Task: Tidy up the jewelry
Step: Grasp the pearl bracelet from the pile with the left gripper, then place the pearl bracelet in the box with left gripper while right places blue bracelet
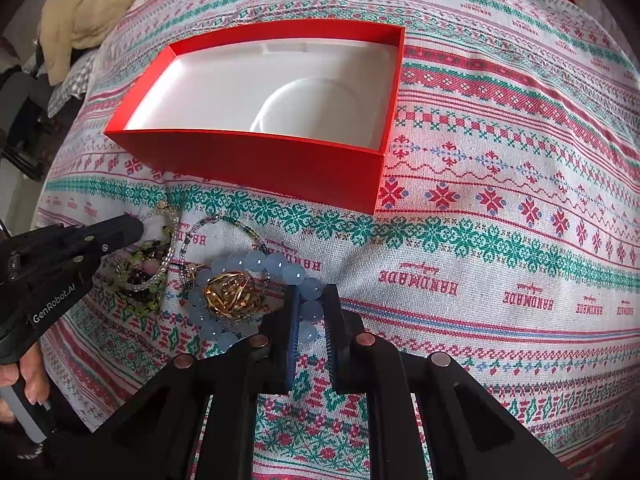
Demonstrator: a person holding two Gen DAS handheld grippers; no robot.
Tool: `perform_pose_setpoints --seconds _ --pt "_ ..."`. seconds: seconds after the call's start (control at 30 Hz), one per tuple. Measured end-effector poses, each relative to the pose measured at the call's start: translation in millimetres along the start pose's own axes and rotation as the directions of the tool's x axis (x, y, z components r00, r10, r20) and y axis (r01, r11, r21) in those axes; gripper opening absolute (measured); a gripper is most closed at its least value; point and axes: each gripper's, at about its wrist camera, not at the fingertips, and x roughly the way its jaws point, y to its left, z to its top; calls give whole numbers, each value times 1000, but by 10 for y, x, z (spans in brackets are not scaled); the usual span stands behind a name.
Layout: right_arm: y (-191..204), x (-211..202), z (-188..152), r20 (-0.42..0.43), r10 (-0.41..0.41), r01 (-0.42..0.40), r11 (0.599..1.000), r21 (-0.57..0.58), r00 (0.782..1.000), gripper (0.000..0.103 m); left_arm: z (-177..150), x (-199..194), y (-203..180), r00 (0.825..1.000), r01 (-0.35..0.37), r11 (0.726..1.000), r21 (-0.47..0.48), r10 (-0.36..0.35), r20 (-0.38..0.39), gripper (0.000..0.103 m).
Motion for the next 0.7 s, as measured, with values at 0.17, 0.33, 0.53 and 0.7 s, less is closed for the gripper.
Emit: perform_pose_setpoints --seconds 0.17,0.33,0.53,0.7 --pt "-59 -104 -24 17 16 -16 1000 7 1000 12 -26 -104 -39 1000 -4 1000 18 3 25 0" --pt "-64 -323 -73 63 43 -43 999 -2 997 12 -16 -260 -110 997 -9 999 39 6 72 0" --pt "-31 -590 -133 127 69 -67 998 -20 989 12 -103 -544 -76 990 -17 998 68 7 139 0" --pt "-20 -806 -183 183 100 -98 995 -17 978 12 -164 -765 -22 983 11 998 69 -23 182 0"
